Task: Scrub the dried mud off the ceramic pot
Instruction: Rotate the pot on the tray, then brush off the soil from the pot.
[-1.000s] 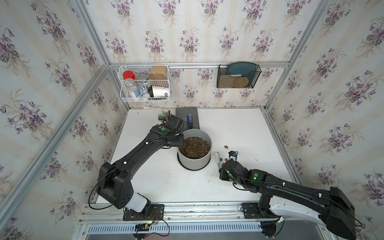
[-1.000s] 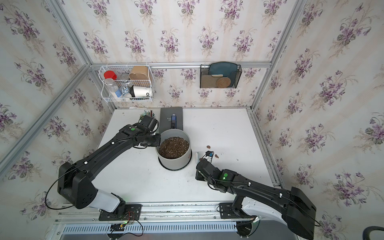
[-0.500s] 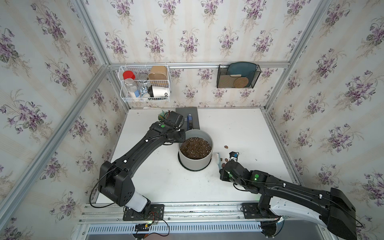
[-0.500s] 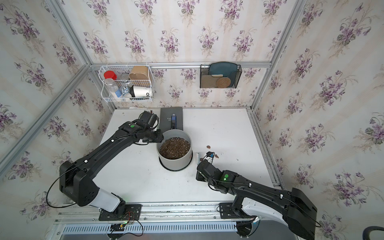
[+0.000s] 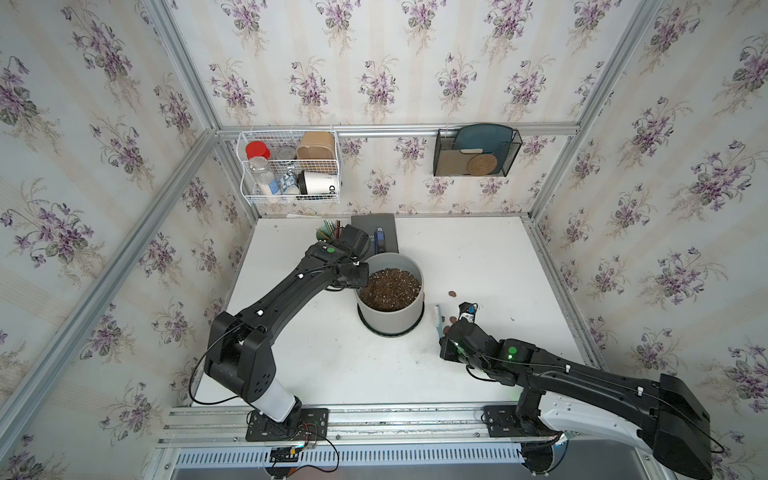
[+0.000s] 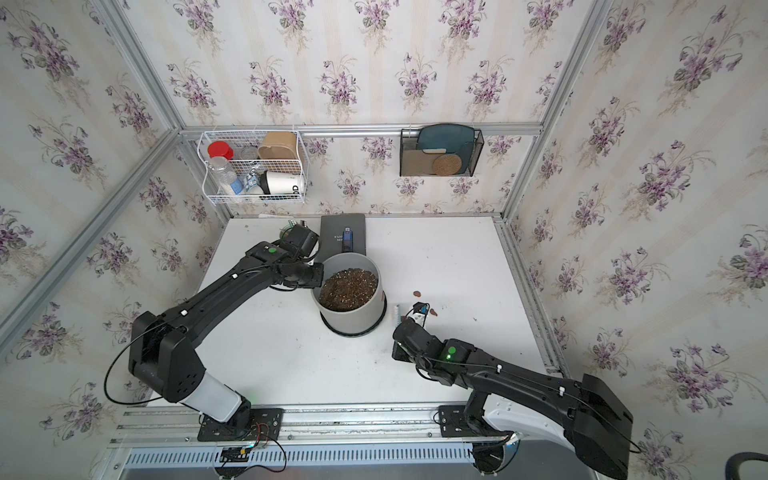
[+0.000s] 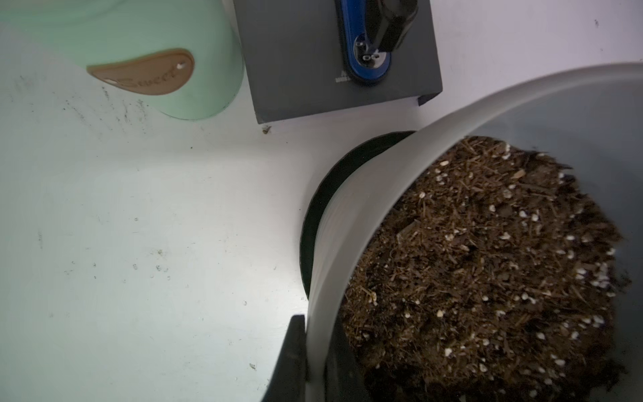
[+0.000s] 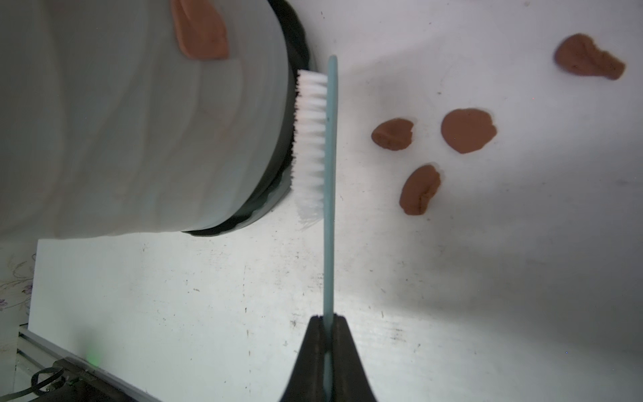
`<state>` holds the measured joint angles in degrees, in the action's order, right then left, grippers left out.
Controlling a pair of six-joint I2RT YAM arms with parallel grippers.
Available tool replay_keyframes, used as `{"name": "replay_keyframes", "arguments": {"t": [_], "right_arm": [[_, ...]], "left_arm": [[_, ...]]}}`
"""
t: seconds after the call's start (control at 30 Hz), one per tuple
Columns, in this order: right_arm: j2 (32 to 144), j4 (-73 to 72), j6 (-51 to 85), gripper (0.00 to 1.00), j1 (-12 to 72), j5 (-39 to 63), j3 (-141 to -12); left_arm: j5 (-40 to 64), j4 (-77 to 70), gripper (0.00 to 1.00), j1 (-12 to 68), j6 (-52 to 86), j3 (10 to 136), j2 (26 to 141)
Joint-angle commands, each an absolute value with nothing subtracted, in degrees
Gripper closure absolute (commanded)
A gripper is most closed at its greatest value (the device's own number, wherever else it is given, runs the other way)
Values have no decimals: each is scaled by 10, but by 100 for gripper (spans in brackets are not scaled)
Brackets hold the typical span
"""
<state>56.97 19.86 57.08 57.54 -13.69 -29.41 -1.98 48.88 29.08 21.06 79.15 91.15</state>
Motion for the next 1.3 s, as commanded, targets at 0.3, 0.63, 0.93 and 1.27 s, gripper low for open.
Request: {"name": "replay_keyframes", "arguments": {"t": [0.3, 0.63, 0.93, 1.27], "right_arm": [[637, 126, 513, 100, 537, -91, -318], [673, 76, 487, 100, 542, -50, -336], [631, 60, 510, 100, 548, -36, -312], [559, 116, 514, 100, 542, -81, -309]], "left_arm": [[39, 489, 100, 309, 236, 773, 882], [17, 504, 100, 315, 242, 788, 887], [8, 504, 100, 319, 244, 793, 894], [0, 502, 100, 321, 242, 784, 897]]}}
